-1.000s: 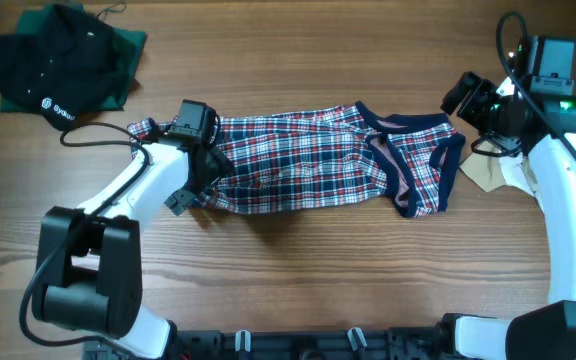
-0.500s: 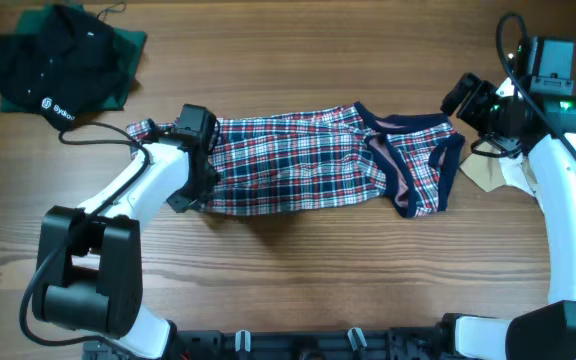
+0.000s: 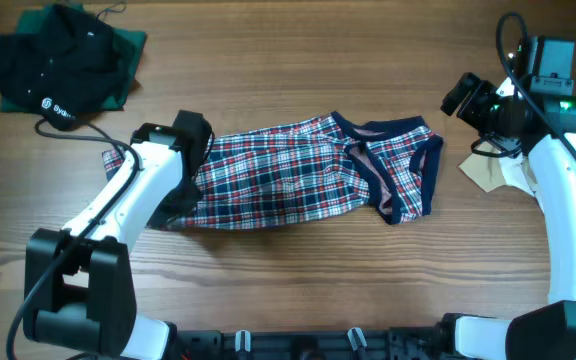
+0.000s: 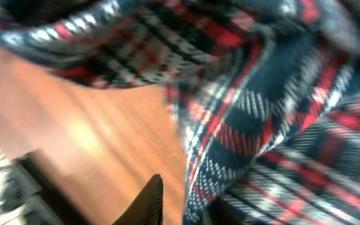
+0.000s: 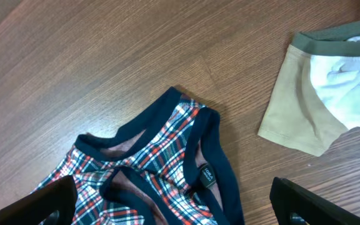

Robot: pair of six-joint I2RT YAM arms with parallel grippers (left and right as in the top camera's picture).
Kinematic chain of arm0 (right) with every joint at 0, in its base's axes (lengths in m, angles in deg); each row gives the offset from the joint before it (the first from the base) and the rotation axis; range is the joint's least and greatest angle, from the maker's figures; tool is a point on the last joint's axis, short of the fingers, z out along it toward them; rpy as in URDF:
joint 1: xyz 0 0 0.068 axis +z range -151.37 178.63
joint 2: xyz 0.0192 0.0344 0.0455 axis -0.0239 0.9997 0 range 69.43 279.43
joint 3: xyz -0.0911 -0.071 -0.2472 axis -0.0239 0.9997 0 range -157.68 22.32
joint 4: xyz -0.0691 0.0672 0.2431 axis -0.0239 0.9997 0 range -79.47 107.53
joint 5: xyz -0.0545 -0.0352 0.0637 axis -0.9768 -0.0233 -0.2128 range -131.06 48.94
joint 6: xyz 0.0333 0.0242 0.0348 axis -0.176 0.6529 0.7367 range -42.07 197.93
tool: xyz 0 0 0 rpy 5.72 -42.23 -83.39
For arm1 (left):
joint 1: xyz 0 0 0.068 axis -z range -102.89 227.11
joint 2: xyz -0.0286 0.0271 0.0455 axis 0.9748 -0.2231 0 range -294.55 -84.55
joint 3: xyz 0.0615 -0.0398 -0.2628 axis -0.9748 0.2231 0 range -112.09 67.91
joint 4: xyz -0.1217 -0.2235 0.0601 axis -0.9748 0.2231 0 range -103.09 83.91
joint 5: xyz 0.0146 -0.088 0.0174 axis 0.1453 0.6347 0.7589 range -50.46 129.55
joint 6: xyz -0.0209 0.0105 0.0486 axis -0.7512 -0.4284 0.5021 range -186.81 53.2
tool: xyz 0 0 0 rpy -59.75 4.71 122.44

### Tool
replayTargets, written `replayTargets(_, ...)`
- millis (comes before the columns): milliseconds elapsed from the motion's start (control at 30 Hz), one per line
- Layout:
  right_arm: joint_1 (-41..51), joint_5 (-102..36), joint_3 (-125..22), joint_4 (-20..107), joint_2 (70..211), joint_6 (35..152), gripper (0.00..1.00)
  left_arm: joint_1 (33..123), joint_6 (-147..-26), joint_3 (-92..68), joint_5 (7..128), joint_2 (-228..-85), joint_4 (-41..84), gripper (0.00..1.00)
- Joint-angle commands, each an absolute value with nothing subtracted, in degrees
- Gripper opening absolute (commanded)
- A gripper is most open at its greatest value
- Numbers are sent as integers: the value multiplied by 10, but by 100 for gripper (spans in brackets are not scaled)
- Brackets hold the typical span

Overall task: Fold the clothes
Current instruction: 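Grasp the navy-trimmed right end of the garment with the right gripper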

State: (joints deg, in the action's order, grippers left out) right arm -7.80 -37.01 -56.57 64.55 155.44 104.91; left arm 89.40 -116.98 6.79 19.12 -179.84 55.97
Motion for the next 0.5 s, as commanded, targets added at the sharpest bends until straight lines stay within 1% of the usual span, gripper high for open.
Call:
replayTargets(0,-78,-363,-560,647,1554,1053,100,873,-1203,62,149,-1786,604,17)
replayTargets(133,-78,-363,-560,647,1554,1053,100,839,-1243,62,119,-1786,646,13)
replayTargets(200,-78,-364,-560,648,1554,1053,99,820,-1258,62,109,-1786,664,13)
replayTargets(267,-78,-364,-560,648,1554,1053,100,807,-1258,62,103,-1786,675,20)
replayTargets(300,-78,-364,-560,647,1554,1053,100,804,-1258,62,103,-1786,675,25)
replayTargets(333,-78,-363,-560,647,1554,1053,100,801,-1258,62,103,-1786,673,37)
replayTargets(433,-78,-363,-560,650,1554,1053,100,798,-1278,62,103,-1786,673,40)
replayTargets(467,-78,-363,-560,654,1554,1053,100,798,-1277,62,103,-1786,671,43)
